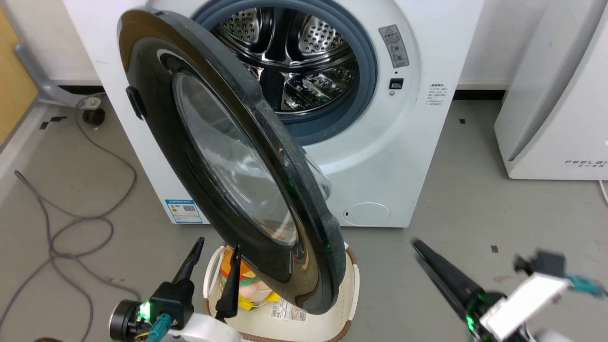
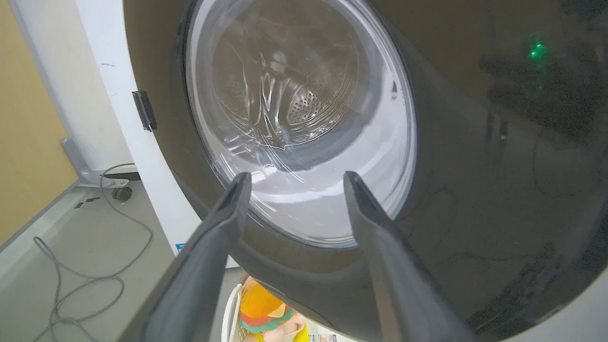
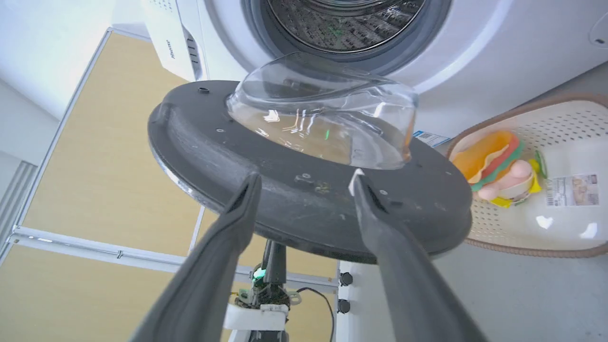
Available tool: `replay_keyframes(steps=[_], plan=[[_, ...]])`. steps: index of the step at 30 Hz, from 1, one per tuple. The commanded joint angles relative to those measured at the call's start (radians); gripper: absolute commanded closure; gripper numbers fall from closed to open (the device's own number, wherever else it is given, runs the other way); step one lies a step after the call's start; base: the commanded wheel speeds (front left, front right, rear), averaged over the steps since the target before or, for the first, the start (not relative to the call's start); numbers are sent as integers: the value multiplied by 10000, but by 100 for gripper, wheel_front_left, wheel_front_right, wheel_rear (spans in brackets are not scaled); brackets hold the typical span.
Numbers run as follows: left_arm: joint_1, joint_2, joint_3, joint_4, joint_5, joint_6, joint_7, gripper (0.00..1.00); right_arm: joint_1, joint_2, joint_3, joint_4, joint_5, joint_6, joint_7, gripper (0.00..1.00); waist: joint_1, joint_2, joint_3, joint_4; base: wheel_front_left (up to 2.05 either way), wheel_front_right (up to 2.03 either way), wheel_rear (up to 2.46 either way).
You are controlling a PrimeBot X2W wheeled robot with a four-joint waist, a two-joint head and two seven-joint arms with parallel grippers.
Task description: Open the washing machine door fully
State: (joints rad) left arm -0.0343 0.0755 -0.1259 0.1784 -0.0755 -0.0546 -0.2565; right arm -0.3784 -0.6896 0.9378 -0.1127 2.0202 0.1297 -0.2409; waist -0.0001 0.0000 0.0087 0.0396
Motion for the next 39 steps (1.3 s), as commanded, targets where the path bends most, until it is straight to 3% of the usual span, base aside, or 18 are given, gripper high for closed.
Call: replay_keyframes(steps=[1,5,11,12,13,14,15,16,17,20,22,23,24,26,34,35,36,39], plan=[[205,38,16,34,-91,72,-53,0,713,135,-314,678,-525,10,-167,0,1,0,-73,-67,0,0,0],[345,44,88,66,-144,155,-53,0,1884,1026,-2378,2609,-2044,10,-202,0,1,0,-212,-205,0,0,0],[431,30,181,104,-252,263,-53,0,3075,2814,-5749,4678,-6723,10,-206,0,1,0,-333,-284,0,0,0],[431,30,181,104,-252,263,-53,0,3075,2814,-5749,4678,-6723,10,-206,0,1,0,-333,-284,0,0,0],[434,25,202,94,-278,293,-53,0,3324,3441,-6930,4898,-8638,10,-206,0,1,0,-343,-296,0,0,0],[434,25,202,94,-278,293,-53,0,3324,3441,-6930,4898,-8638,10,-206,0,1,0,-343,-296,0,0,0],[441,21,218,84,-297,318,-53,0,3566,4134,-8075,4778,-10492,10,-207,0,1,0,-345,-309,0,0,0],[441,21,218,84,-297,318,-53,0,3566,4134,-8075,4778,-10492,10,-207,0,1,0,-345,-309,0,0,0],[440,26,240,81,-312,337,-53,0,3795,4768,-9213,4348,-12634,10,-207,0,1,0,-329,-313,0,0,0],[428,39,271,79,-328,364,-53,0,4164,5823,-10438,3153,-15611,10,-207,0,1,0,-280,-309,0,0,0],[421,55,299,83,-338,386,-53,0,4412,6182,-10724,2320,-17230,10,-190,0,1,0,-241,-306,0,0,0],[421,55,299,83,-338,386,-53,0,4412,6182,-10724,2320,-17230,10,-190,0,1,0,-241,-306,0,0,0],[408,70,323,90,-350,401,-53,0,4634,6338,-10711,1521,-18452,10,27,0,1,0,-195,-301,0,0,0],[390,87,345,95,-353,419,-53,0,4865,6380,-10532,870,-19275,10,319,0,1,0,-155,-301,0,0,0],[362,152,318,215,-268,506,-53,0,5585,6392,-9918,259,-20014,10,1107,0,1,0,-89,-303,0,0,0],[355,157,307,245,-266,506,-53,36,5600,6392,-9907,324,-19972,10,1063,0,1,0,-91,-300,0,0,0],[346,159,300,259,-269,505,-53,100,5608,6392,-9896,390,-19884,10,1040,0,1,0,-95,-297,0,0,0],[345,171,282,263,-277,502,-53,100,5591,6392,-9866,530,-19758,10,980,0,1,0,-113,-299,0,0,0]])
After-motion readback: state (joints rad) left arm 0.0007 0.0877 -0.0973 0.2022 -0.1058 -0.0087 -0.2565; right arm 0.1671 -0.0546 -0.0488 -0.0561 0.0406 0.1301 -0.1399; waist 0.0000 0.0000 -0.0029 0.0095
